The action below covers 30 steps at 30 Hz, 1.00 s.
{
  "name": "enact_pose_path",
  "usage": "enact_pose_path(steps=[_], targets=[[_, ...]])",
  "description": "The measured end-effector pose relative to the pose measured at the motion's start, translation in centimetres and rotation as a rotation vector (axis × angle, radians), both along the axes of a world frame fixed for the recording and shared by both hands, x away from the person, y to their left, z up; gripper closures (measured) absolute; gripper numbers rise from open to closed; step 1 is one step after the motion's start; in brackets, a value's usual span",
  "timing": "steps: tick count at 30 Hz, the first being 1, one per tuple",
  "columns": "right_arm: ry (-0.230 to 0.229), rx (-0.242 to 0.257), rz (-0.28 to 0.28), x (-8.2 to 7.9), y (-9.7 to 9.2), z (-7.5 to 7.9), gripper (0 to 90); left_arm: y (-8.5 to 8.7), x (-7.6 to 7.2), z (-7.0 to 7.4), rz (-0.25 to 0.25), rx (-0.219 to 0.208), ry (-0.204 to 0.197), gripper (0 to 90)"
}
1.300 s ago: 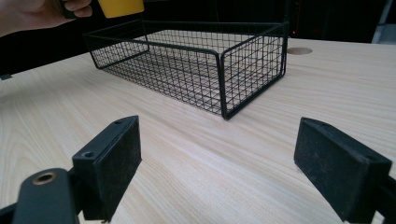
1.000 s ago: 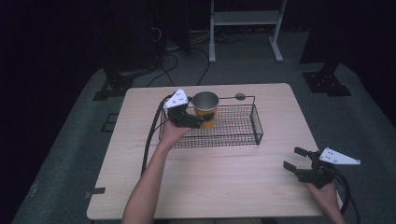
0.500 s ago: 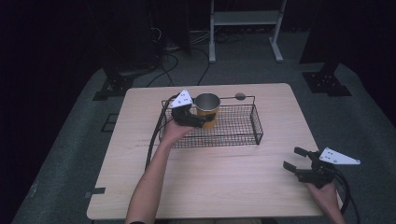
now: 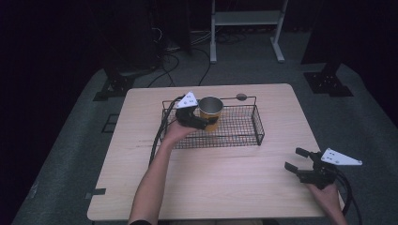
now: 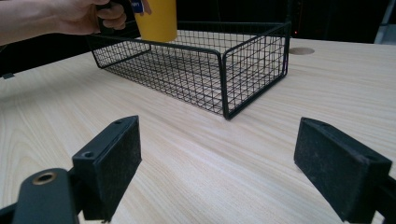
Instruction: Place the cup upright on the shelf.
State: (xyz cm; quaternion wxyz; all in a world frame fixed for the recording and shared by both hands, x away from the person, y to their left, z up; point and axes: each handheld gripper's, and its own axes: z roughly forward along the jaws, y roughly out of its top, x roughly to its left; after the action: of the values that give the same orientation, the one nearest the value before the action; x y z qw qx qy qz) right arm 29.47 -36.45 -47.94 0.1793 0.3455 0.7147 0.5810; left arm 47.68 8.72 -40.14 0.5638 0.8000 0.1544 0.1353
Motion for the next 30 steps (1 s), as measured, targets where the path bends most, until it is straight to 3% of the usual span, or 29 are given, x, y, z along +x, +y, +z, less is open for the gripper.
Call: enact_pose_path(steps=[4, 8, 11, 12, 17, 30], targets=[[-0.001, -0.001, 0.005, 0.0, 0.0, 0.0, 13.8, -0.5, 0.2, 0.1, 0.003, 0.029, -0.040, 14.1], [0.000, 0.002, 0.006, 0.0, 0.0, 0.0, 13.8, -0.8, 0.5, -0.2, -0.002, 0.042, -0.046, 14.2], [-0.001, 0.001, 0.007, 0.0, 0.0, 0.0, 13.8, -0.9, 1.0, -0.3, -0.011, 0.053, -0.023, 14.1], [0.000, 0.001, 0.007, 0.0, 0.0, 0.0, 13.8, -1.1, 1.5, -0.3, -0.020, 0.074, 0.001, 14.2], [0.000, 0.003, 0.007, 0.0, 0.0, 0.0, 13.8, -1.6, 2.2, -0.7, -0.048, 0.123, 0.023, 14.1], [-0.001, 0.001, 0.009, 0.0, 0.0, 0.0, 13.8, -2.2, 2.5, -1.9, -0.094, 0.204, 0.048, 13.6]])
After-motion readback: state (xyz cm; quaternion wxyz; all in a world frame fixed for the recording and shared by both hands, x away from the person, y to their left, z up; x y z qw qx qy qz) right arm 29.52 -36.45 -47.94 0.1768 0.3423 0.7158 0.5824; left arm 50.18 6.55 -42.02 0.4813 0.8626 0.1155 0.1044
